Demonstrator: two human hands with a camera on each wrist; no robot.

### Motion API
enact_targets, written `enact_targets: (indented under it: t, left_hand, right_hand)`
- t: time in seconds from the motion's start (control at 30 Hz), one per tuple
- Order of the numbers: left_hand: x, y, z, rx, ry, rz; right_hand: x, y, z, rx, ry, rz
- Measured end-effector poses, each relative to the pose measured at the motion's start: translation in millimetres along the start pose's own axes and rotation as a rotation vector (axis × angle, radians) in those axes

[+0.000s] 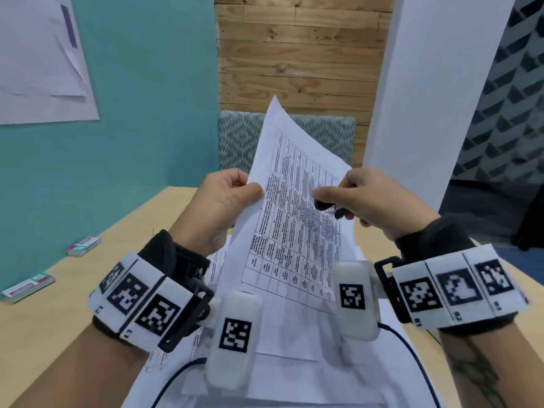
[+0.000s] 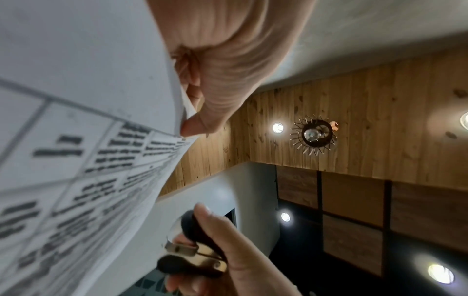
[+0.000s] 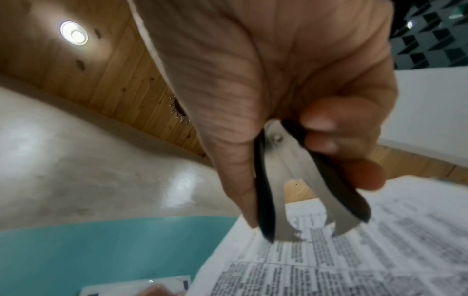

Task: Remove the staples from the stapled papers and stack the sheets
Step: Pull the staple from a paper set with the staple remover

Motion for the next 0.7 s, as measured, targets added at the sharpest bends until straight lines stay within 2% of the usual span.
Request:
enact_targets:
  t: [0.1,0.23,0.37,0.57,0.7]
  left_hand:
    - [0.0,4.5,3.3,-0.008,-0.007,-0.047]
    - [2.5,1.2,-1.3,-0.032,-0.051,-0.018]
    - [3.3,-3.7,-4.3,-0.045,-0.053,0.043]
    - [6.8,-8.5,-15.5,0.008,-0.138,0.135]
    - [9.5,-5.7,-18.3,0.053,-0.135,0.14]
  right_hand:
    - [1.0,0.2,-2.6,0.041,-0.005,-0.003]
    - [1.7,-7.2,-3.0,-0.01,0.054,0.029]
    - [4.7,-17.1,-11.0,-0.179,0.07,0.053]
    - [8.3,-27.2,-34.3,-0.509,-0.051,-0.037]
    - [7.1,-25.6,-39.3,-0.535,-0.055,-0.053]
Point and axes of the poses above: each hand's wrist, its own x-axis away from the middle knuckle, its own z-axis out of the back of the hand, y = z × x, the point moved 8 cm from there along -x, towards the middle knuckle, and after that the axes turned 11 degrees about y, right-handed, at the moved point
